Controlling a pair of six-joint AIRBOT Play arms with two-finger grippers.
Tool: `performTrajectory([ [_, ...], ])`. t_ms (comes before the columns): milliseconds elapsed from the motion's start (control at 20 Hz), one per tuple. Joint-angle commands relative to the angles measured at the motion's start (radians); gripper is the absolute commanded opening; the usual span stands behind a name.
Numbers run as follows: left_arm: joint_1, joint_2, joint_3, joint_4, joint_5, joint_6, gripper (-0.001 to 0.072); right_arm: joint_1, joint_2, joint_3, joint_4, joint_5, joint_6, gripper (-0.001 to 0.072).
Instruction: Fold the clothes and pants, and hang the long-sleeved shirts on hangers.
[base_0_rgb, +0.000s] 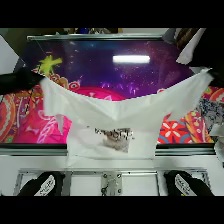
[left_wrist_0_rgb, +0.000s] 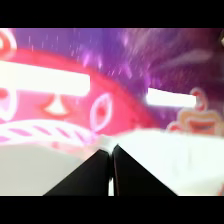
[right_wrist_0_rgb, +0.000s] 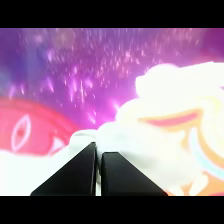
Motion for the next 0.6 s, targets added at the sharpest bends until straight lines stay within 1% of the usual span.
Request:
performTrajectory([
  [0, -0.119, -0.249, -0.017, 0.051, 0.088, 0.014, 0.0014, 0.071, -0.203, -0.024, -0.017, -0.113, -0.015, 0.0102],
  [50, -0.130, -0.307, 0.020, 0.051, 0.086, -0.005, 0.0165, 0.072, -0.232, -0.024, -0.005, -0.163, -0.016, 0.0360],
  [100, -0.134, -0.355, 0.069, 0.051, 0.077, -0.029, 0.0525, 0.071, -0.248, -0.024, 0.010, -0.204, -0.015, 0.0630],
  [150, -0.134, -0.389, 0.123, 0.052, 0.058, -0.047, 0.0632, 0.069, -0.248, -0.024, 0.006, -0.237, -0.018, 0.0658],
  [250, -0.132, -0.409, 0.208, 0.063, 0.030, -0.045, 0.0630, 0.070, -0.212, -0.024, -0.015, -0.282, -0.079, 0.0657],
  [300, -0.134, -0.397, 0.225, 0.062, 0.029, -0.035, 0.0622, 0.072, -0.182, -0.024, -0.018, -0.282, -0.118, 0.0656],
  [400, -0.169, -0.352, 0.224, 0.097, 0.027, 0.027, 0.0622, 0.072, -0.113, -0.040, -0.018, -0.250, -0.145, 0.0656],
  [550, -0.323, -0.321, 0.223, 0.326, -0.043, 0.111, 0.0622, 0.085, 0.008, -0.137, -0.018, -0.222, -0.155, 0.0656],
])
